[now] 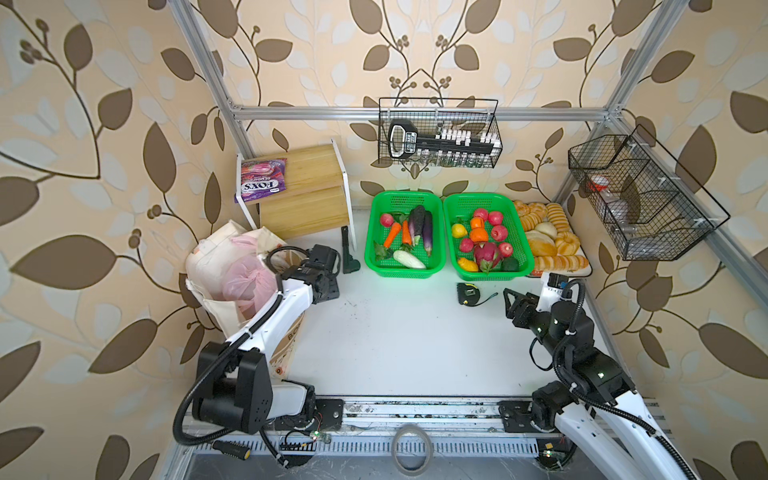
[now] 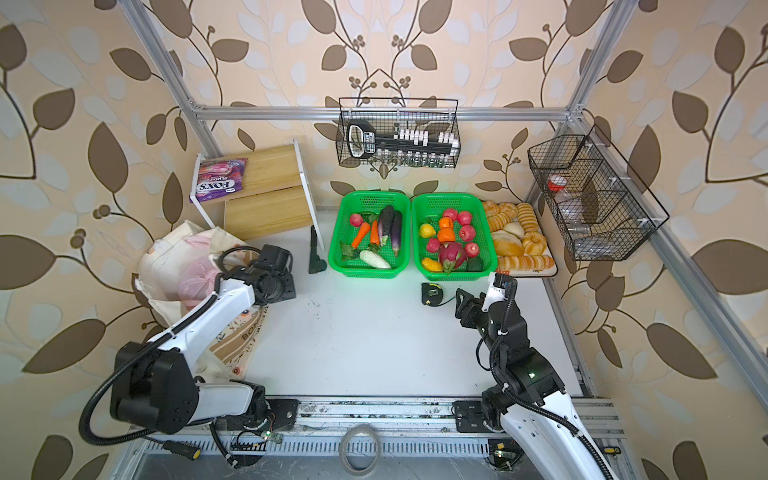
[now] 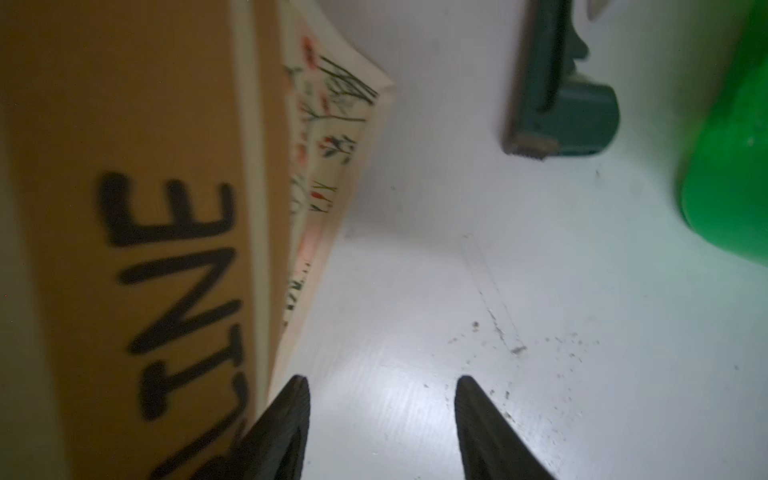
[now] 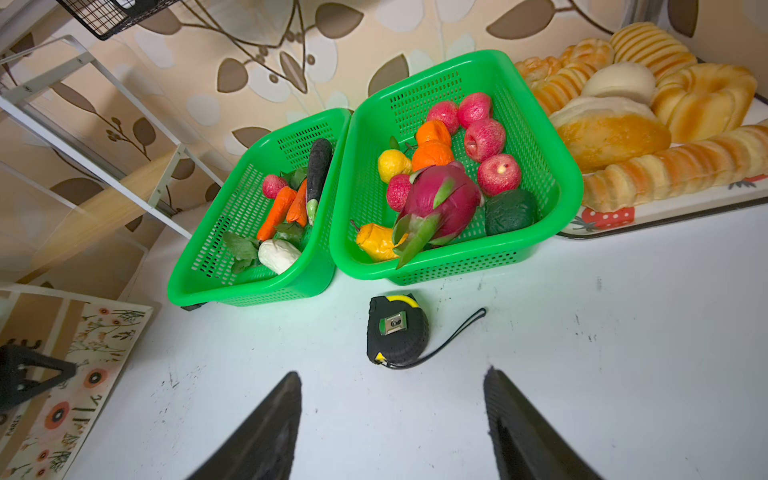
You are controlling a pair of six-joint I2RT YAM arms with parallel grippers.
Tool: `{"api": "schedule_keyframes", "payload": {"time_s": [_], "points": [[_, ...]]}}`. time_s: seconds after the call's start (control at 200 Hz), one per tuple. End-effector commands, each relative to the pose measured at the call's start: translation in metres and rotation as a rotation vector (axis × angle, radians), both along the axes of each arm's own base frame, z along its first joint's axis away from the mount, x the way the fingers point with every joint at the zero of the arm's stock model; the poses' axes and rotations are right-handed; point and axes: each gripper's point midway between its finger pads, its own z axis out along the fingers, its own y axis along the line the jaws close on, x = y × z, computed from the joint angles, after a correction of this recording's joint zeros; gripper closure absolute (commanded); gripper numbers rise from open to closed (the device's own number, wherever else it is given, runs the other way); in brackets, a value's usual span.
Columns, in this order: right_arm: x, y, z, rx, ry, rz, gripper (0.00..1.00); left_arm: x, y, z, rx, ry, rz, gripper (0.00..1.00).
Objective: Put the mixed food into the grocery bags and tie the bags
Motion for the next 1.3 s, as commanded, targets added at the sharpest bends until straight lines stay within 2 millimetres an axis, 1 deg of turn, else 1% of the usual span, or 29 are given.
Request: {"api": "schedule_keyframes", "payload": {"time_s": [0.0, 0.06, 0.09, 0.12, 0.17, 0.23, 0.29, 0.36, 0.43, 0.495, 0.545, 0.62, 0.695, 0.755, 0.815, 0.865, 0.92, 0.965, 1.005, 1.035, 1.115, 1.205, 1.295], "points": [[0.001, -0.005, 0.006, -0.027, -0.012, -0.016, 0.3, -0.011, 0.038, 0.037, 0.063, -0.119, 0.158, 0.44], [0.001, -0.004, 0.005, -0.021, -0.006, -0.014, 0.3, -0.012, 0.047, 0.044, 0.06, -0.148, 0.195, 0.43], [0.001, -0.004, 0.004, -0.021, -0.003, -0.014, 0.3, -0.01, 0.047, 0.047, 0.049, -0.156, 0.195, 0.43], [0.001, -0.004, 0.005, -0.018, -0.005, -0.014, 0.31, -0.007, 0.043, 0.05, 0.027, -0.168, 0.177, 0.42], [0.001, -0.004, 0.004, -0.02, -0.006, -0.018, 0.31, 0.0, 0.029, 0.053, -0.032, -0.184, 0.107, 0.38], [0.002, -0.006, 0.005, -0.029, -0.011, -0.022, 0.31, 0.009, 0.006, 0.061, -0.124, -0.212, 0.002, 0.36], [0.002, -0.007, 0.008, -0.046, -0.023, -0.025, 0.3, 0.017, -0.025, 0.072, -0.247, -0.265, -0.129, 0.37], [0.004, -0.01, 0.012, -0.075, -0.043, -0.035, 0.31, 0.024, -0.065, 0.093, -0.356, -0.369, -0.301, 0.4], [0.006, -0.014, 0.017, -0.114, -0.069, -0.045, 0.31, 0.02, -0.106, 0.113, -0.339, -0.456, -0.475, 0.4], [0.009, -0.017, 0.02, -0.15, -0.089, -0.053, 0.31, 0.013, -0.142, 0.123, -0.287, -0.507, -0.628, 0.37], [0.011, -0.019, 0.024, -0.174, -0.103, -0.058, 0.31, 0.008, -0.161, 0.124, -0.274, -0.527, -0.703, 0.34], [0.013, -0.02, 0.028, -0.205, -0.121, -0.062, 0.31, 0.006, -0.184, 0.119, -0.298, -0.525, -0.771, 0.31], [0.015, -0.021, 0.028, -0.236, -0.129, -0.062, 0.31, 0.005, -0.2, 0.109, -0.322, -0.494, -0.813, 0.28], [0.017, -0.023, 0.027, -0.265, -0.14, -0.067, 0.3, 0.007, -0.21, 0.098, -0.324, -0.472, -0.842, 0.26], [0.021, -0.026, 0.025, -0.303, -0.161, -0.081, 0.3, 0.017, -0.207, 0.082, -0.287, -0.456, -0.814, 0.25], [0.024, -0.029, 0.025, -0.34, -0.193, -0.106, 0.3, 0.029, -0.195, 0.068, -0.214, -0.453, -0.747, 0.22], [0.029, -0.037, 0.024, -0.384, -0.23, -0.153, 0.3, 0.044, -0.173, 0.054, -0.098, -0.458, -0.646, 0.17], [0.033, -0.041, 0.022, -0.433, -0.255, -0.18, 0.3, 0.054, -0.152, 0.045, -0.012, -0.467, -0.566, 0.15], [0.036, -0.046, 0.021, -0.472, -0.28, -0.211, 0.29, 0.062, -0.137, 0.039, 0.005, -0.47, -0.524, 0.15], [0.039, -0.05, 0.015, -0.495, -0.284, -0.234, 0.29, 0.067, -0.127, 0.034, -0.01, -0.468, -0.498, 0.15], [0.047, -0.063, 0.003, -0.502, -0.275, -0.282, 0.28, 0.079, -0.1, 0.026, -0.045, -0.479, -0.415, 0.15], [0.059, -0.072, -0.008, -0.436, -0.261, -0.275, 0.28, 0.086, -0.079, 0.023, 0.028, -0.498, -0.379, 0.15], [0.068, -0.081, -0.021, -0.384, -0.257, -0.269, 0.29, 0.092, -0.061, 0.025, 0.087, -0.532, -0.345, 0.14]]}}
